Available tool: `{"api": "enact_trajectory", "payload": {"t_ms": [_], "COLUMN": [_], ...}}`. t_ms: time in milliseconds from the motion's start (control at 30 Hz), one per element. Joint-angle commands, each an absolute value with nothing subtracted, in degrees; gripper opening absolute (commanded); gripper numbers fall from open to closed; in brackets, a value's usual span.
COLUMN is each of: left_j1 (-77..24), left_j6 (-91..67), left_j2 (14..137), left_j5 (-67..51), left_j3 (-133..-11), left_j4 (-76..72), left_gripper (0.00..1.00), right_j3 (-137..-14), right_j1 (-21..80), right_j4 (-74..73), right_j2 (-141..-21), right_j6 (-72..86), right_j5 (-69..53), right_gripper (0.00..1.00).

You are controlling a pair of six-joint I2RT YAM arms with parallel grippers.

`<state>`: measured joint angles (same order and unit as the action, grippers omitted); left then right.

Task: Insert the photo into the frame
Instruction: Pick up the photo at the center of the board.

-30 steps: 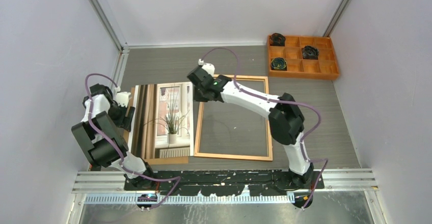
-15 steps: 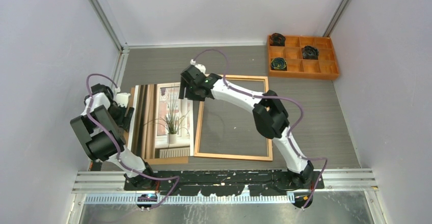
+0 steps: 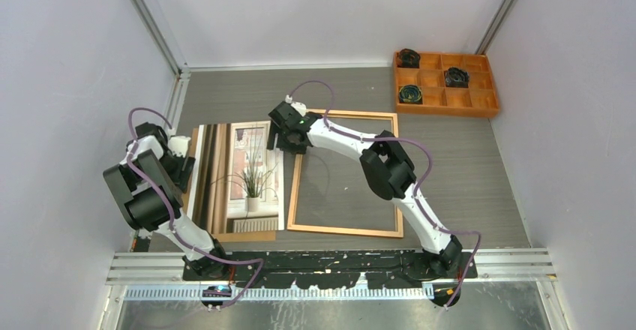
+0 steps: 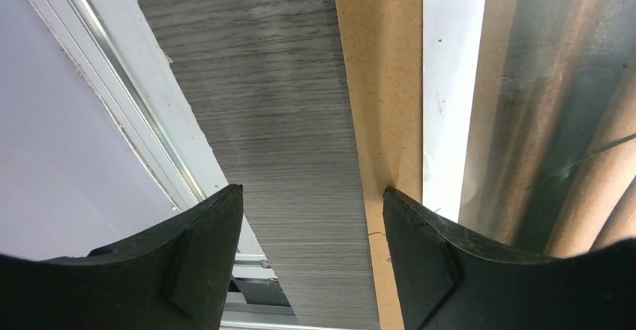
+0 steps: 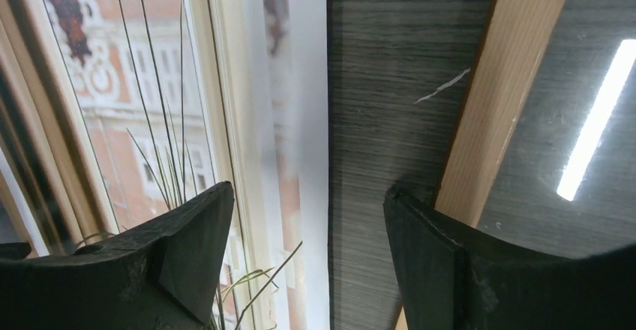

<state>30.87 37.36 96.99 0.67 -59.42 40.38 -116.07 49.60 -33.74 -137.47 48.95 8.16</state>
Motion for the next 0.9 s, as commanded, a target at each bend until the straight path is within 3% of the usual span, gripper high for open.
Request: {"api": "enact_trajectory", "payload": {"t_ms": [0,267,867], "left_j1": [29.7,27.8,27.0], "left_j6": [36.4,36.7,37.6], "left_j2": [99.7,102.6,102.9], "left_j5": [2.3,4.5,5.2], "left_j3": [-57.8,-56.4,-54.9], "left_j4": [34.8,32.2,30.8], "left_gripper": [0.70,0.69,0.68], "right_j3": [-111.0,-104.0,-95.9], "right_j1": [48.2,46.2,44.6], "right_j4": [-29.0,-17.7,-1.4], "right_j2": [-135.5,-134.9,-131.1], "right_j6": [51.3,56.4,64.7], "right_j5": [4.5,-6.7,-15.2], "right_gripper": [0.78,0.76,0.61]}}
